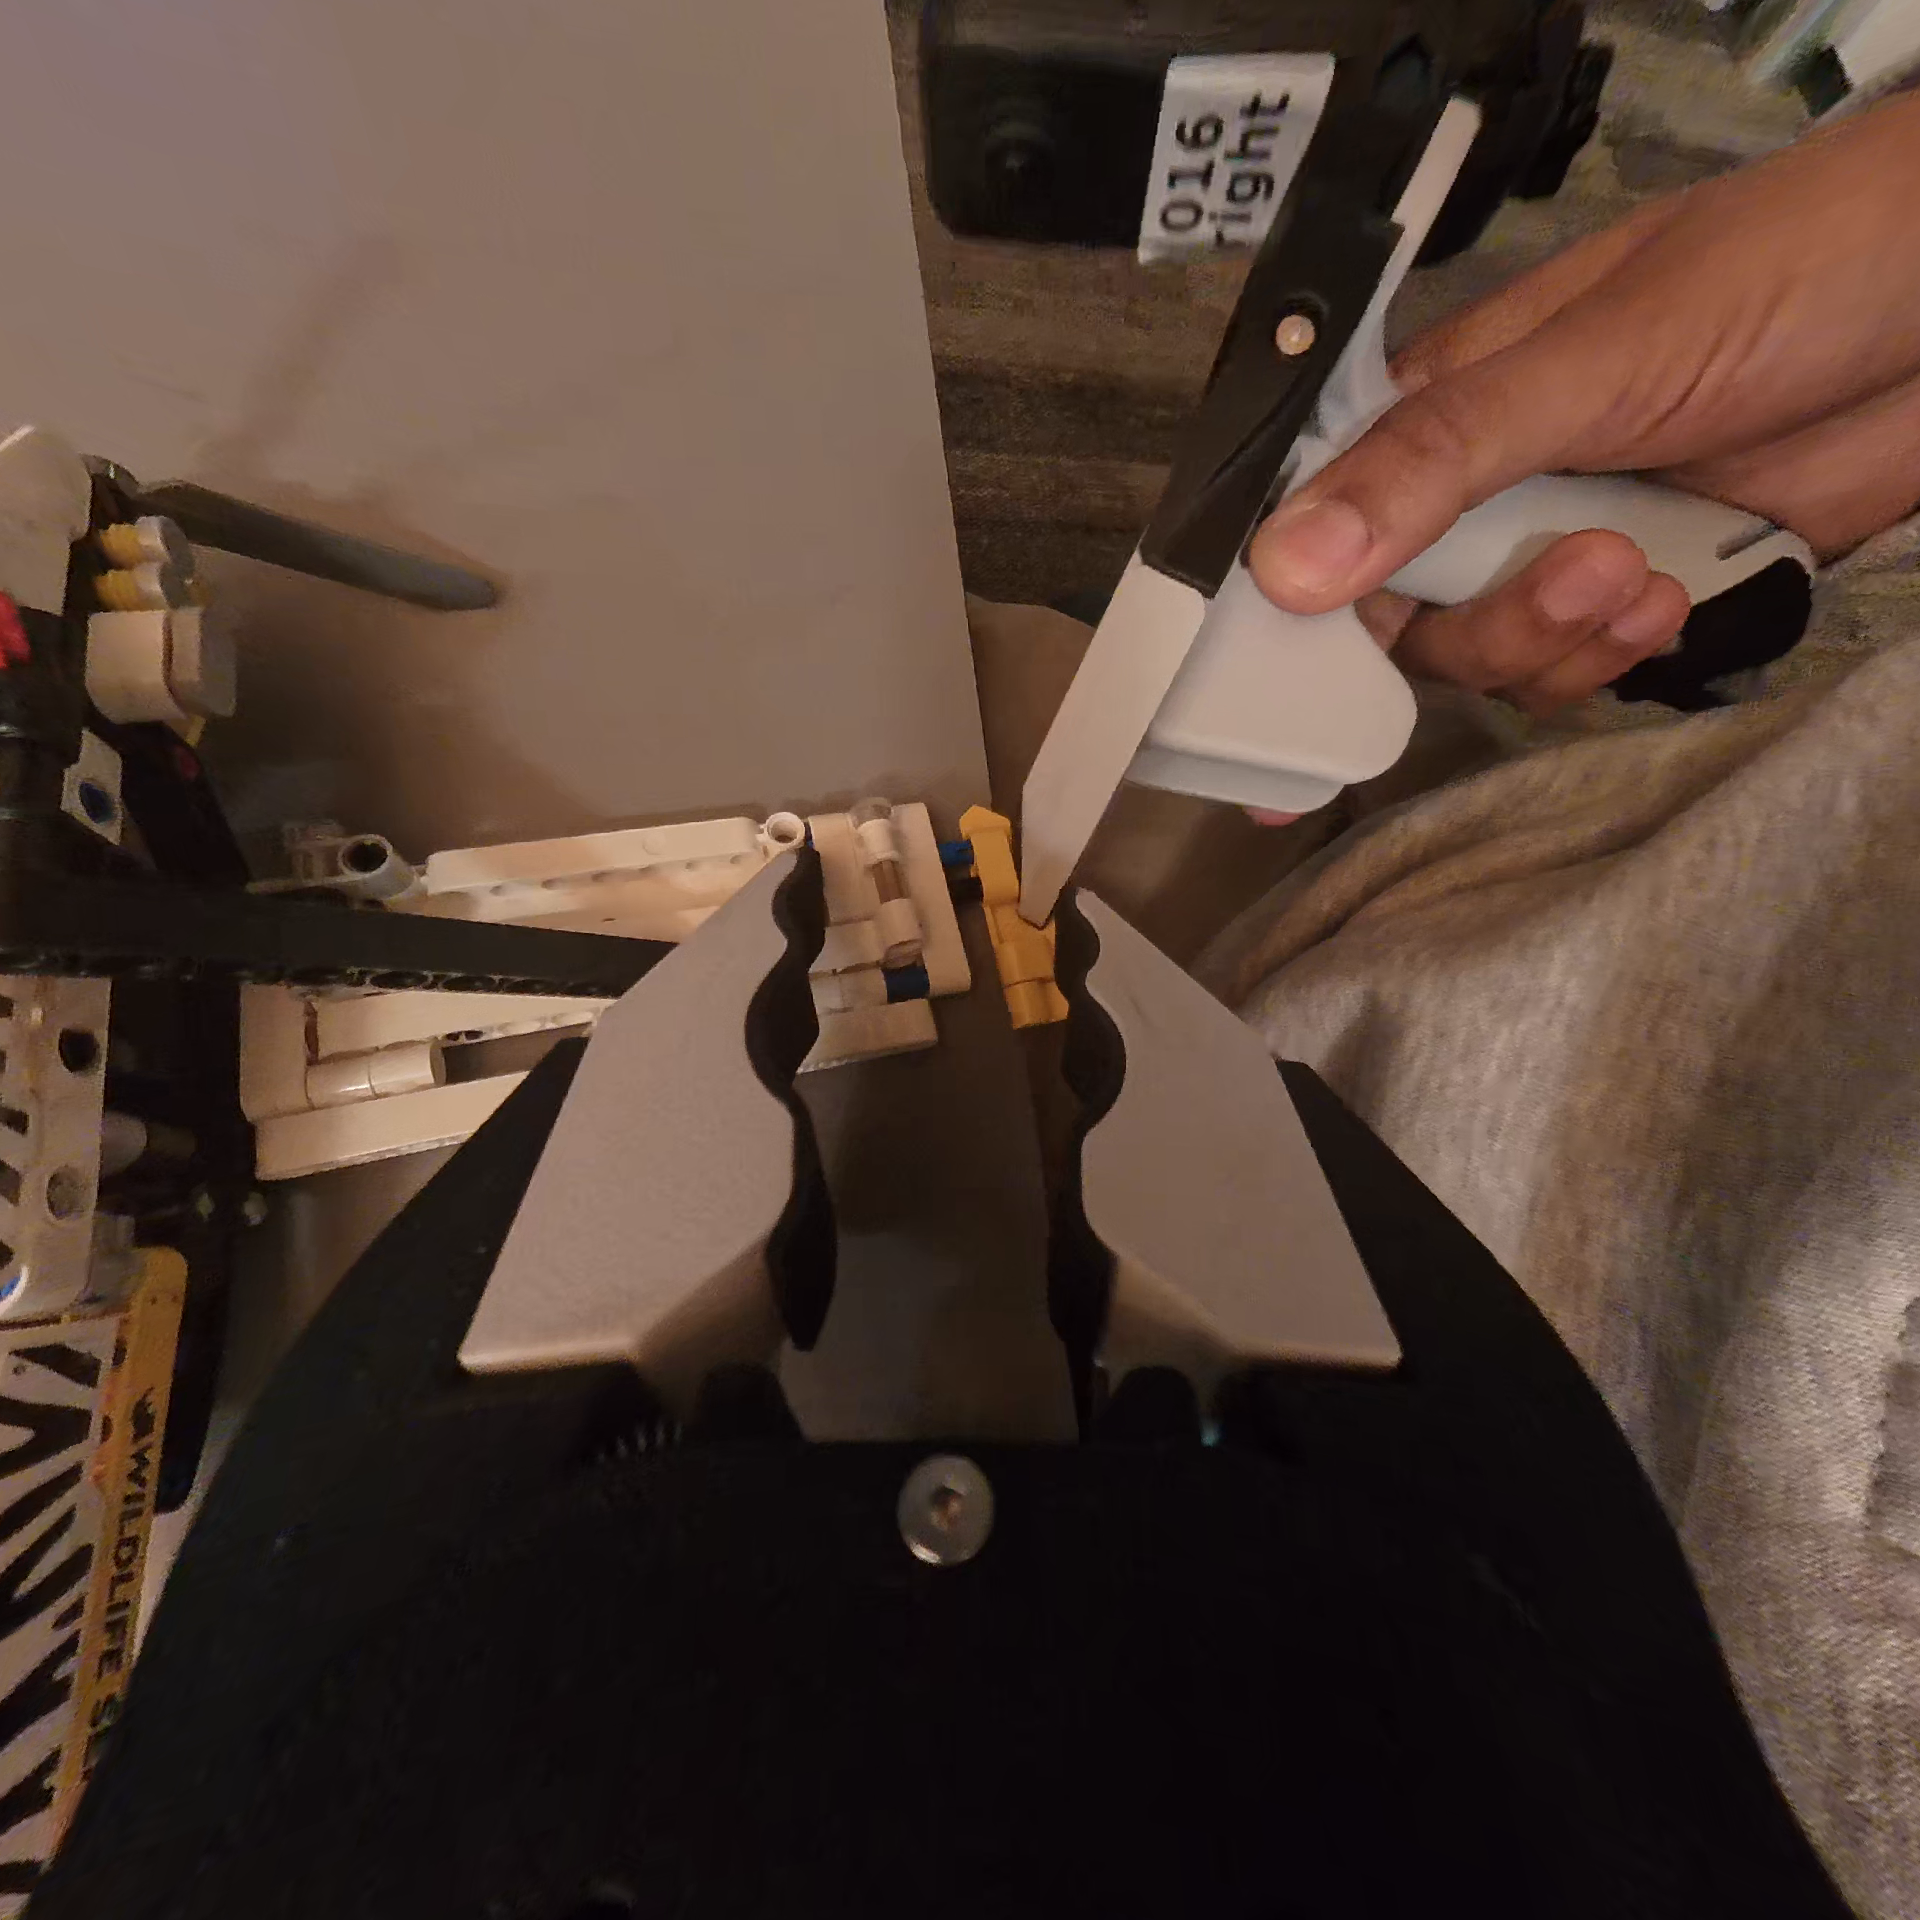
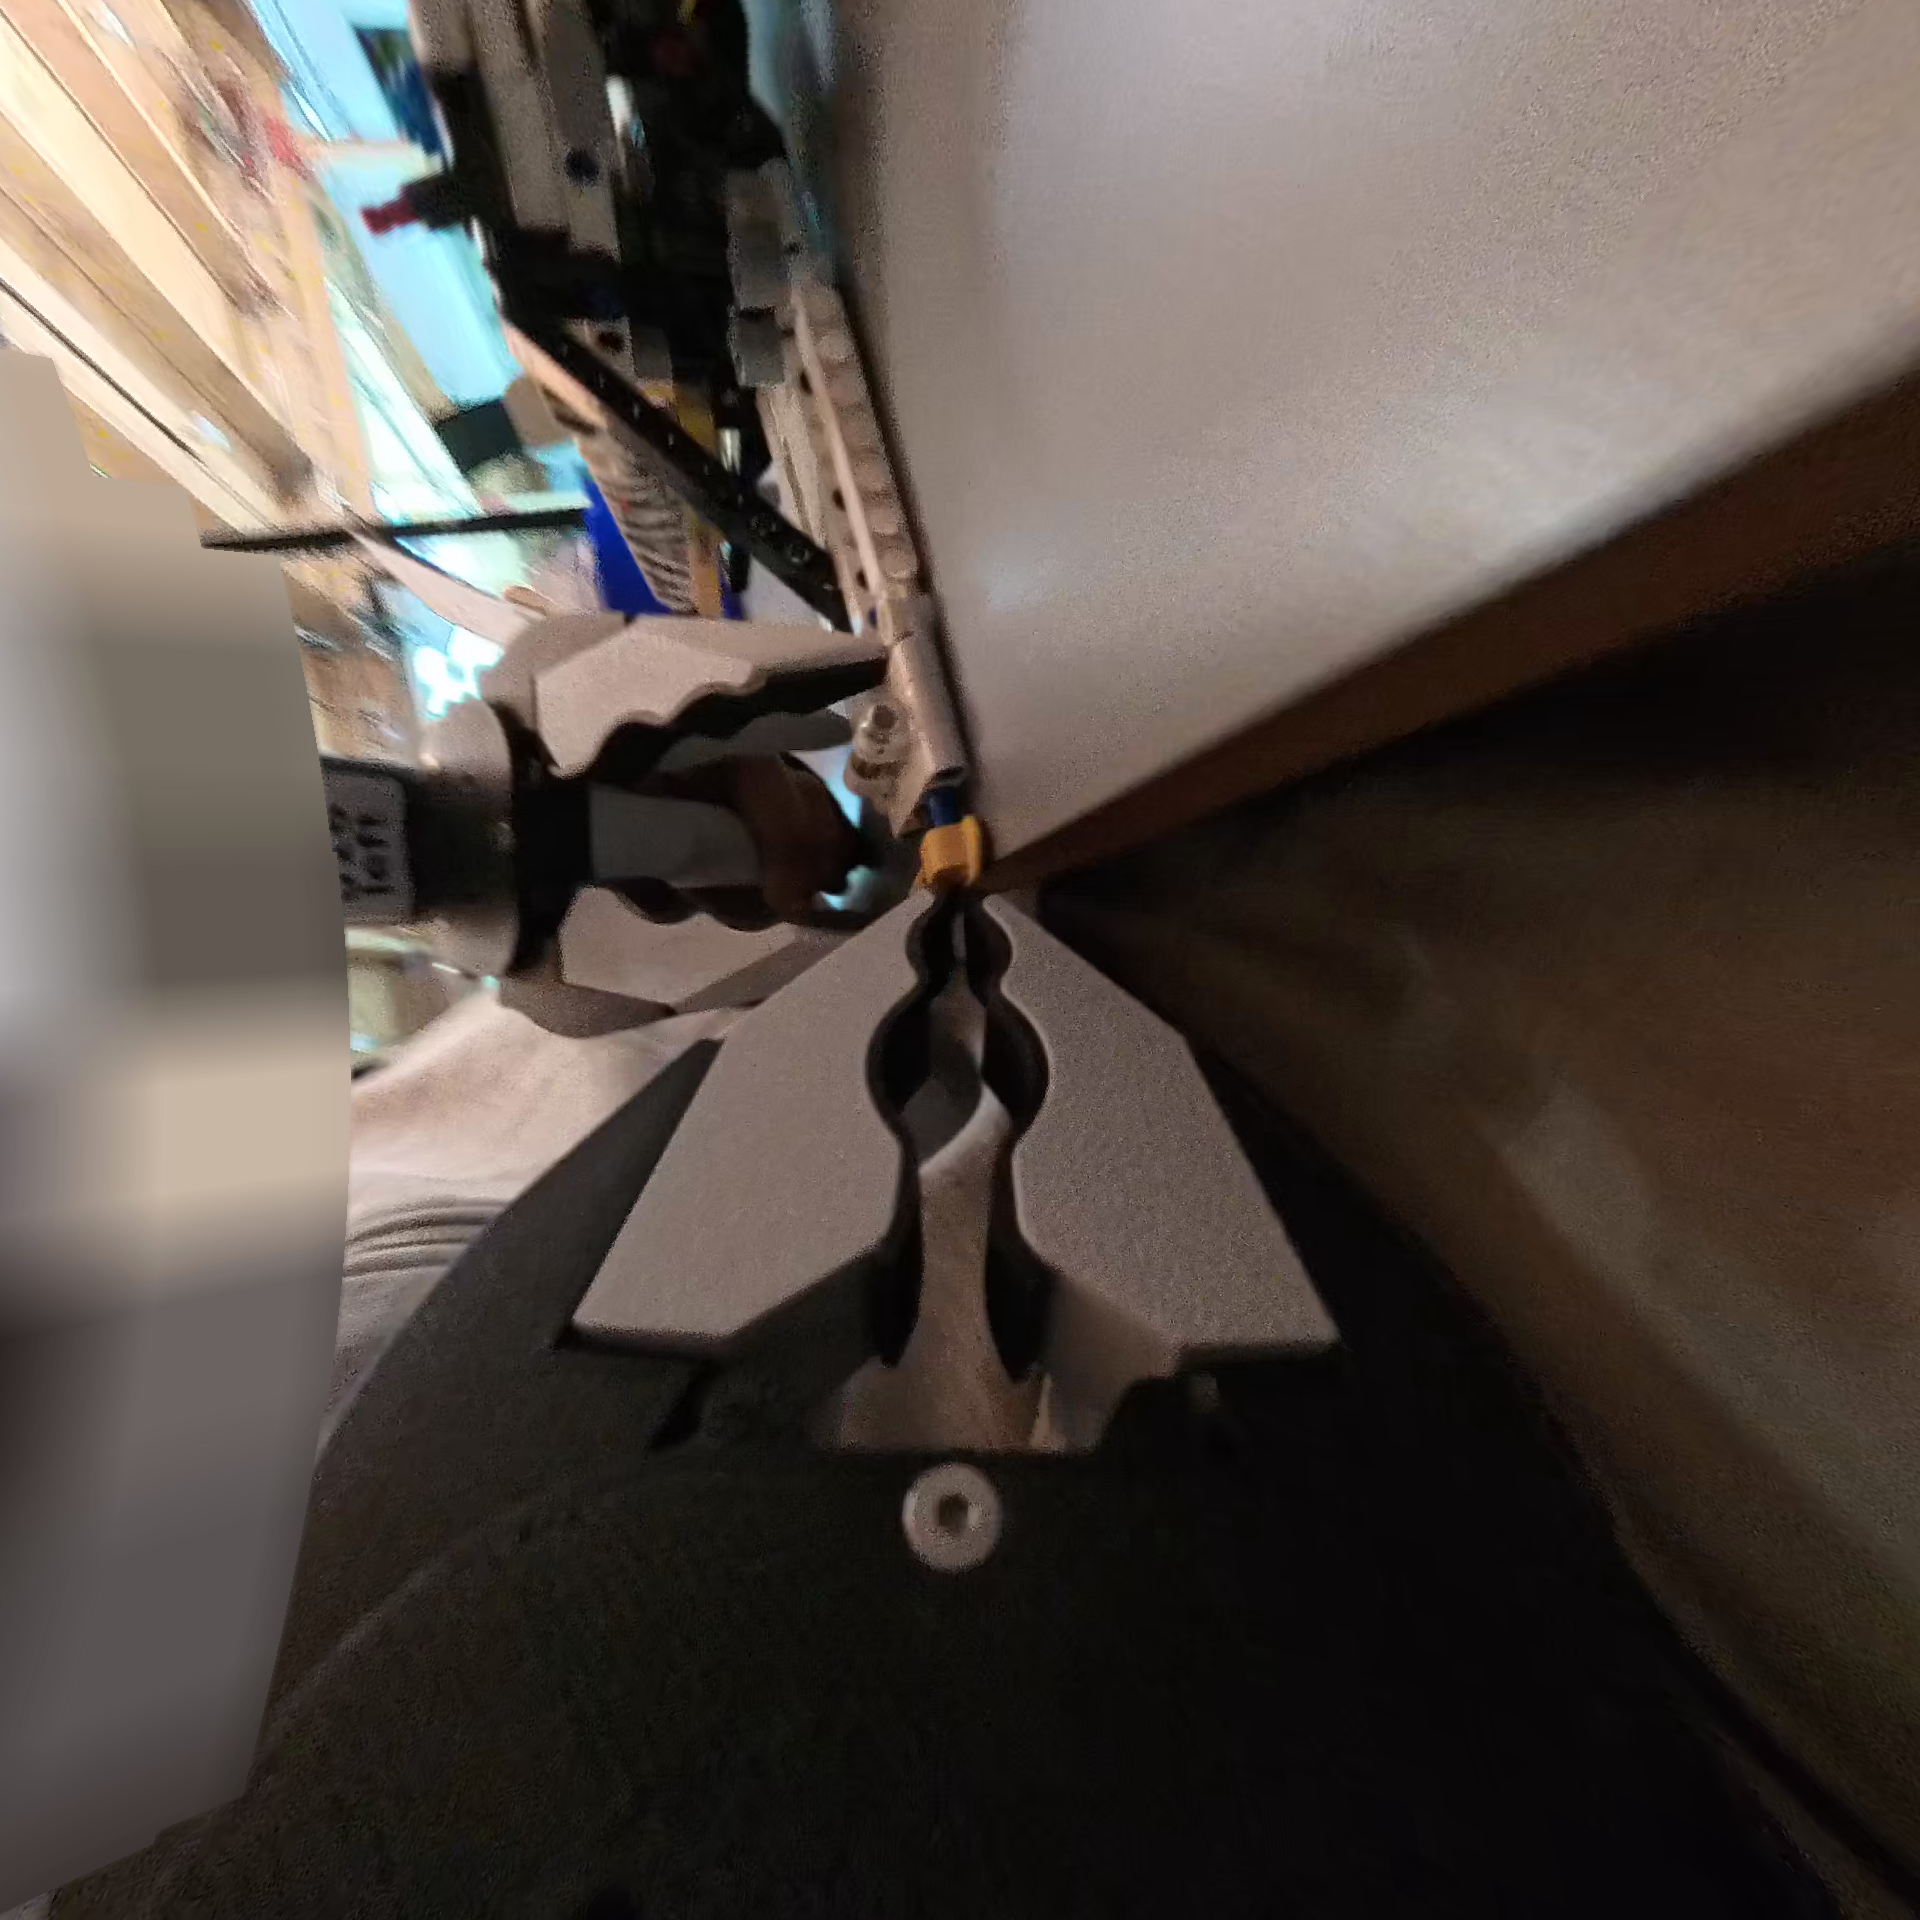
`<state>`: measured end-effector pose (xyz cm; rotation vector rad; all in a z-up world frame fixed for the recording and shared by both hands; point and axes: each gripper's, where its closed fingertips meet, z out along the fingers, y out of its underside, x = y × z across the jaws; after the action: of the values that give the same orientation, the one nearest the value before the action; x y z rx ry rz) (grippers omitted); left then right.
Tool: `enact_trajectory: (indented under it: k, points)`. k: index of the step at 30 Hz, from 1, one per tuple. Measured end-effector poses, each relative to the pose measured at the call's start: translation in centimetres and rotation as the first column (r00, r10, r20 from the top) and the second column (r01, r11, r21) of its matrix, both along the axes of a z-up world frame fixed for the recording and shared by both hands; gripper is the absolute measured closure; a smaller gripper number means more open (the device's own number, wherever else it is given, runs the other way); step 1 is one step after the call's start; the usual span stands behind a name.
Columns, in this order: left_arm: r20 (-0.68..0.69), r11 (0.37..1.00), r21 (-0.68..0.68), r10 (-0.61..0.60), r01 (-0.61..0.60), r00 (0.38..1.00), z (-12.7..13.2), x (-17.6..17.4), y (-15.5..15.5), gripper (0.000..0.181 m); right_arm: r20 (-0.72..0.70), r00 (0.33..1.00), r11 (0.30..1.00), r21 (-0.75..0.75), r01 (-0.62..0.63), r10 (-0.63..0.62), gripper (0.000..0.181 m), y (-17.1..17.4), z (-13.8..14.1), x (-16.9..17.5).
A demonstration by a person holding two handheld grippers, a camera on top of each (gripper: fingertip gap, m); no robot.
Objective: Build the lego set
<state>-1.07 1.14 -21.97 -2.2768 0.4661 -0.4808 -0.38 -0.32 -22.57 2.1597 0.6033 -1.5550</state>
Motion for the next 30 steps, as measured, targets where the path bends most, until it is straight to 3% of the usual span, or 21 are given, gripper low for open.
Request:
enact_trajectory:
  k: [4,7,13,21,30]
  points:
    - [0.017,1.000,-0.004,0.001,-0.001,1.000,0.06,0.09,-0.01,0.139,0.016,0.992,0.977,0.172,-0.127,0.126,0.180,0.05,0.01,0.10]
    - [0.021,1.000,-0.004,0.000,0.000,1.000,0.09,0.18,-0.02,0.138,0.007,0.985,0.978,0.119,-0.173,0.173,0.181,0.04,0.23,0.15]
    - [0.017,1.000,-0.005,0.006,-0.006,1.000,0.05,0.07,0.00,0.139,-0.068,0.996,0.995,-0.075,-0.062,0.057,0.181,-0.07,0.14,-0.21]
    - [0.004,1.000,0.001,-0.005,0.005,1.000,0.06,0.31,-0.05,0.139,-0.129,0.992,0.998,-0.058,-0.004,-0.004,0.181,-0.08,0.08,-0.16]
    - [0.009,0.999,0.011,-0.053,0.053,0.999,0.24,0.95,-0.43,0.124,-0.100,0.995,0.998,-0.060,0.001,-0.007,0.181,-0.10,0.02,-0.15]
